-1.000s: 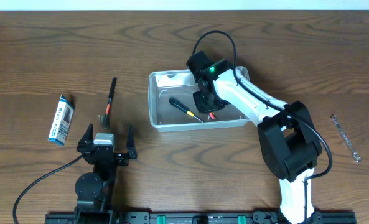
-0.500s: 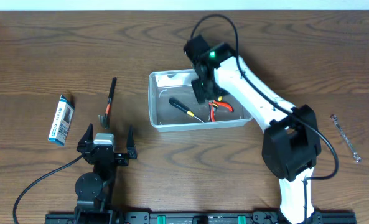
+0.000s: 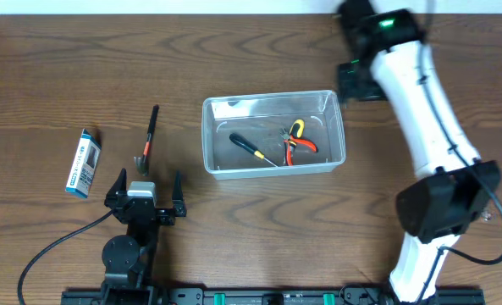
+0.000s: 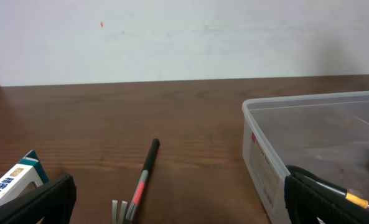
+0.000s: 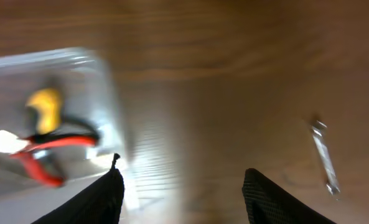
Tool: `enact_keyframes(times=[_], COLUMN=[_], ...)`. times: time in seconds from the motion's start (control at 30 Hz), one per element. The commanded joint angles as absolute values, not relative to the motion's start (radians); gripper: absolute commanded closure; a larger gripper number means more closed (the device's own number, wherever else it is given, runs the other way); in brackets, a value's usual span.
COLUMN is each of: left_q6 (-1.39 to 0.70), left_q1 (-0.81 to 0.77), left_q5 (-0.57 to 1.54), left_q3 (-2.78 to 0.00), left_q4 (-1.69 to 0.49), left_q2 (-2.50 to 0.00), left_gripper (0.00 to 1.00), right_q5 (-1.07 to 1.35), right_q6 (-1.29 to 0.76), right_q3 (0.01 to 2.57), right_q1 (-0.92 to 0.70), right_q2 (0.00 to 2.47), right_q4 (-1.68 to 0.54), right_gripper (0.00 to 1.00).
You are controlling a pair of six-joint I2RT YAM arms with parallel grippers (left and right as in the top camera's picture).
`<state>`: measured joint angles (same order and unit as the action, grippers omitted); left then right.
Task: Pack container
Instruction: 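Move the right gripper out to the right toward the silver wrench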
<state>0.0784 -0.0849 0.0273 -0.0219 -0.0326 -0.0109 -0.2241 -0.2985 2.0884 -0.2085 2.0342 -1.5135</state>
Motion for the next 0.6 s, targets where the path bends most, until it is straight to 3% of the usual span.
enact_keyframes(times=[0.0,0.23,0.57], left_q6=[0.076,0.076,0.076], left_q1=[-0.079,-0.079,-0.079], left_q5=[0.019,0.018,0.018], left_q3=[-0.004,-0.004,-0.004], left_q4=[-0.070,-0.070,-0.070], left_q2=[-0.006,-0.006,-0.006], left_gripper=[0.02,0.02,0.02], right_q5=[-0.247,-0.248,-0.253], right_q6=[-0.239,-0.150,-0.139], right_q3=[2.084,2.001,1.674], right_q1=[-0.125,0.006,0.152], right_q2=[2.025,2.025,2.025], right_q4=[-1.531,-1.533,-1.397], right_gripper=[0.39,0.39,0.37])
